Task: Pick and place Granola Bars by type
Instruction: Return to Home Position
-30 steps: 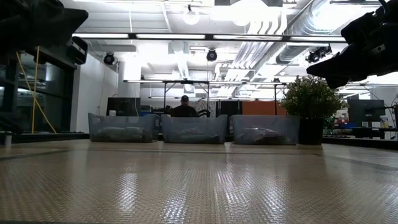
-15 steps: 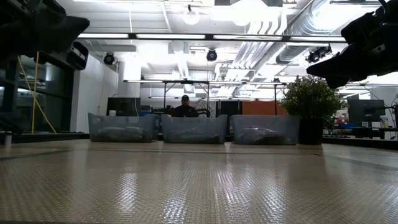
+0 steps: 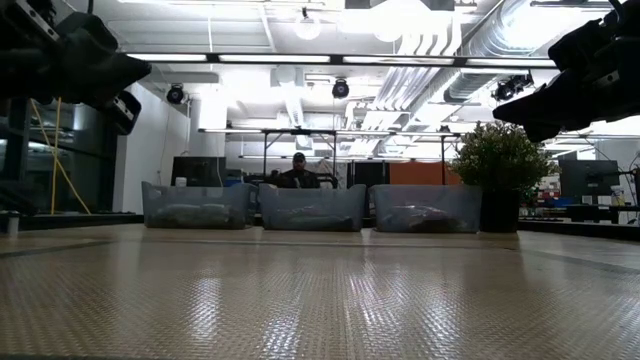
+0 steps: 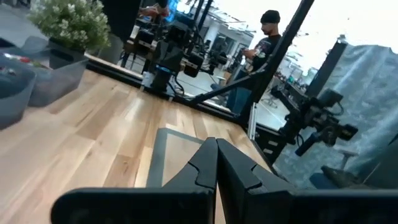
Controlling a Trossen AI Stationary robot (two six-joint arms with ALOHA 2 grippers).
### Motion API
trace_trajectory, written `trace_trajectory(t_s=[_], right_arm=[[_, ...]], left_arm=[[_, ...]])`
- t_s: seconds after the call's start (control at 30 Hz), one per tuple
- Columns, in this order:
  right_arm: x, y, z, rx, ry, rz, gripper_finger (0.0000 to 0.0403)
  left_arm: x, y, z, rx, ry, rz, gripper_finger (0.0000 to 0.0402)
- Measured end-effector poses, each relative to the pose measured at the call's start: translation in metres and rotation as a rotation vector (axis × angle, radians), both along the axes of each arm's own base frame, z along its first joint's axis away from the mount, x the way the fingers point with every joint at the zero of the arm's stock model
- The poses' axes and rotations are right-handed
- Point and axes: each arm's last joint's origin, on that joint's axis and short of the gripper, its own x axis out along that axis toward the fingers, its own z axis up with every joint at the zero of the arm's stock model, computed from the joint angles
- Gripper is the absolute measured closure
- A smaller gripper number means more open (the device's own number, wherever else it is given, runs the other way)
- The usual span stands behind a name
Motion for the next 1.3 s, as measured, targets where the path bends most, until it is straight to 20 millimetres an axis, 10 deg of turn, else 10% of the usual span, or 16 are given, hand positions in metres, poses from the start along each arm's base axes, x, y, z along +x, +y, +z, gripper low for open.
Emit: trace_trajectory(t_s=[1.3], right_arm=[[0.0,0.0,0.0,0.0,0.0,0.0,0.04]], left_arm=[[0.0001,0.0001,-0.0003,-0.016,0.002,0.003,0.0401]])
